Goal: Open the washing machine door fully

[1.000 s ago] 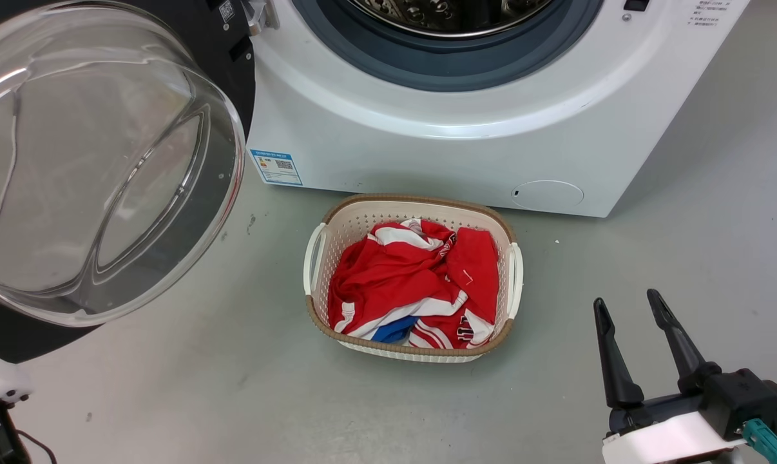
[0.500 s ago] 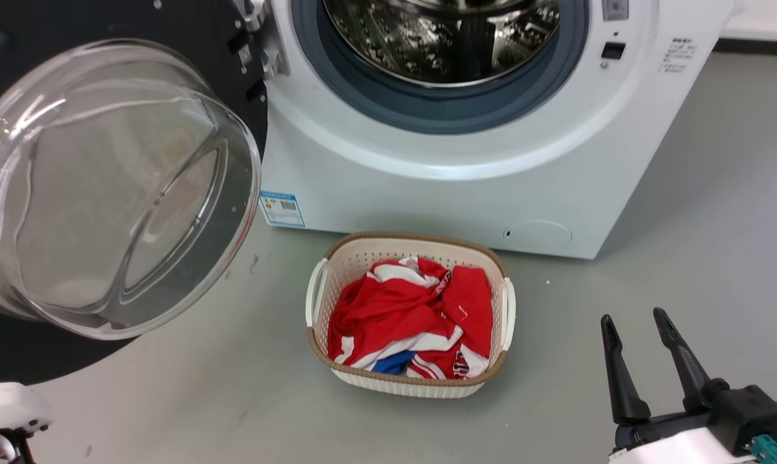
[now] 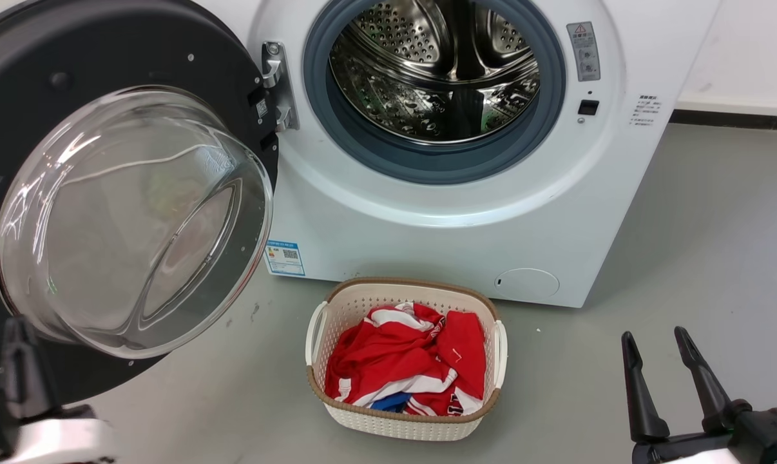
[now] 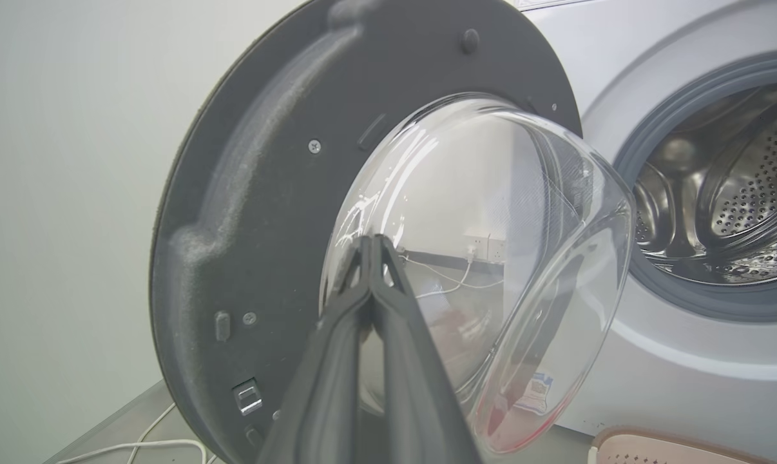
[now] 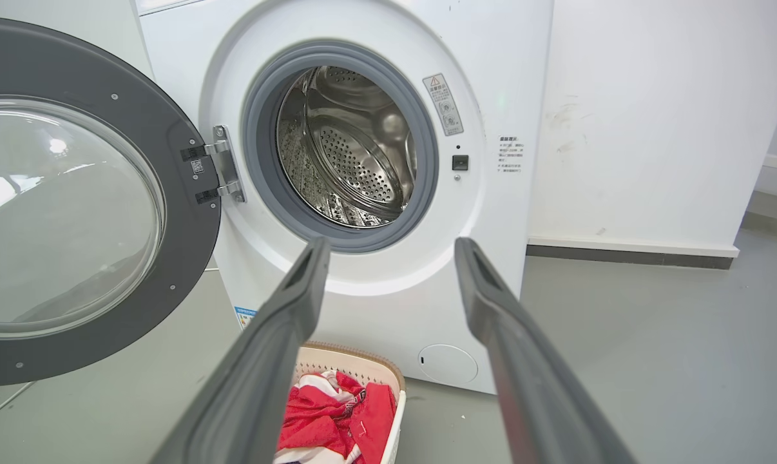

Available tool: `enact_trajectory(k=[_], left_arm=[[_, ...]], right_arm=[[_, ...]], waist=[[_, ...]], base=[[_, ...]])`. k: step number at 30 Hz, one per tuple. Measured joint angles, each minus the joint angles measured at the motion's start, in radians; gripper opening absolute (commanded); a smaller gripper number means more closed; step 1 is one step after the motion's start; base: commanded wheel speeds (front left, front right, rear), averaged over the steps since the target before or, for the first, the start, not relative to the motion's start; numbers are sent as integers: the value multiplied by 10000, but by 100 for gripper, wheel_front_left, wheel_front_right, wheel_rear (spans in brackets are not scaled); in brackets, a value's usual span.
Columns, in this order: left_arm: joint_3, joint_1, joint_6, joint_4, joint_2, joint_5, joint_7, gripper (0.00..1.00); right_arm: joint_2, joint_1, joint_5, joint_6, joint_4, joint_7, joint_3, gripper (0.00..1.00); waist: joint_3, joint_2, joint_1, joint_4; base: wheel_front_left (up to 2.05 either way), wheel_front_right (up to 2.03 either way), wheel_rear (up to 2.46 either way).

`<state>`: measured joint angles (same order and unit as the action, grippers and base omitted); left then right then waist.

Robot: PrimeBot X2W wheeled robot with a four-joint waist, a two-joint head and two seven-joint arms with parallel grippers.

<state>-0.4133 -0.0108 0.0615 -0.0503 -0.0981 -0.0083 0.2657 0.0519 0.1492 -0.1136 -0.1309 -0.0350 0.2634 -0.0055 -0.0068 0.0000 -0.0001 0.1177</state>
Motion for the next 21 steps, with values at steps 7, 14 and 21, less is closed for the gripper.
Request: enact_trajectory(k=[7, 14, 21], left_arm=[[1342, 635, 268, 621, 253, 136, 0, 0], [2353, 955, 245, 704, 405, 33, 0, 0], [3193, 1278, 236, 522, 443, -136, 0, 0]], right_arm=[[0, 177, 2, 0, -201, 0, -59, 100], [0, 221, 0, 0, -324, 0, -67, 100], [0, 361, -29, 0, -339, 0, -82, 100]], waist=[[-235, 0, 0, -198], [-313, 0, 0, -527], [-296, 0, 0, -882]], base=[[0, 0, 0], [0, 0, 0], [0, 0, 0]])
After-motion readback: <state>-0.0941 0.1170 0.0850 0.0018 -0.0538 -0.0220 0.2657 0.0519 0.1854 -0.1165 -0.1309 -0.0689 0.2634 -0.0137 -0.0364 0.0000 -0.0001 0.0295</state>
